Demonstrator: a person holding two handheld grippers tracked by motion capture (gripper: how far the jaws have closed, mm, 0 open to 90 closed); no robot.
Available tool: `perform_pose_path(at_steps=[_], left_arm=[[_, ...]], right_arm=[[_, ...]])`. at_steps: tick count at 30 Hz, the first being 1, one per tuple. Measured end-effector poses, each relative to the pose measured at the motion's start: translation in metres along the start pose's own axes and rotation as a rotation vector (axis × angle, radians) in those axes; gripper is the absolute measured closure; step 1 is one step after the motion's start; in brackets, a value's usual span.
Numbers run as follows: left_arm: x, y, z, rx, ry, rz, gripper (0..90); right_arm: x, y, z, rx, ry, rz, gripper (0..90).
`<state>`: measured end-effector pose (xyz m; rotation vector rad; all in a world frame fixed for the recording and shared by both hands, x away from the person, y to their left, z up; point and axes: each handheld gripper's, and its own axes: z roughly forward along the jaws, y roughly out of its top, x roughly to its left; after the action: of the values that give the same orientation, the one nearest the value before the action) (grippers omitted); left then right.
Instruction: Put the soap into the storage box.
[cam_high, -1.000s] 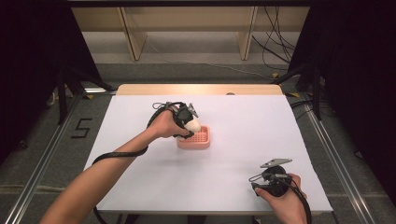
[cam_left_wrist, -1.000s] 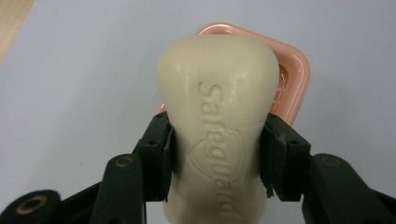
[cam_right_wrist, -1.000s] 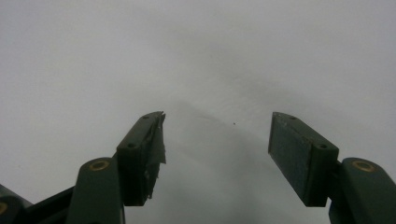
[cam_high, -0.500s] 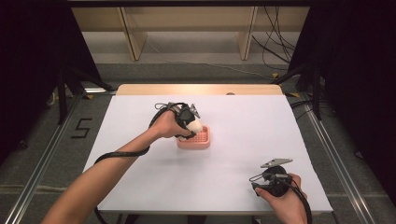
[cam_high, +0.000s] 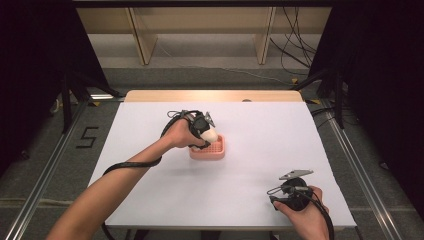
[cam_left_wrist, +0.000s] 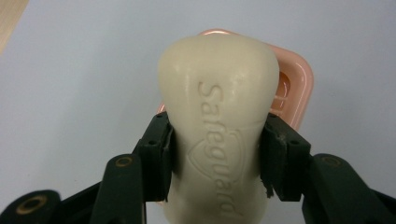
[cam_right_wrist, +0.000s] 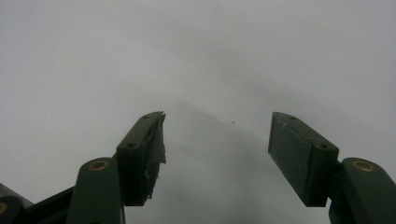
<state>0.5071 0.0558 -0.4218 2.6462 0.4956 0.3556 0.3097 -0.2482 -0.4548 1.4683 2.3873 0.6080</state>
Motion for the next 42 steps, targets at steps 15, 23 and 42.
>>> perform_pose_path(at_steps=[15, 23, 42], left_arm=[[-0.001, -0.001, 0.005, 0.011, -0.007, 0.005, 49.3], [0.001, -0.002, 0.009, 0.01, 0.0, 0.007, 49.3], [0.0, -0.002, 0.017, 0.025, -0.012, 0.002, 49.2]], right_arm=[[-0.001, 0.0, 0.001, -0.001, 0.005, -0.008, 36.6], [-0.001, 0.0, 0.001, 0.002, 0.007, -0.012, 36.5], [-0.001, 0.0, 0.002, 0.005, 0.006, -0.015, 36.5]])
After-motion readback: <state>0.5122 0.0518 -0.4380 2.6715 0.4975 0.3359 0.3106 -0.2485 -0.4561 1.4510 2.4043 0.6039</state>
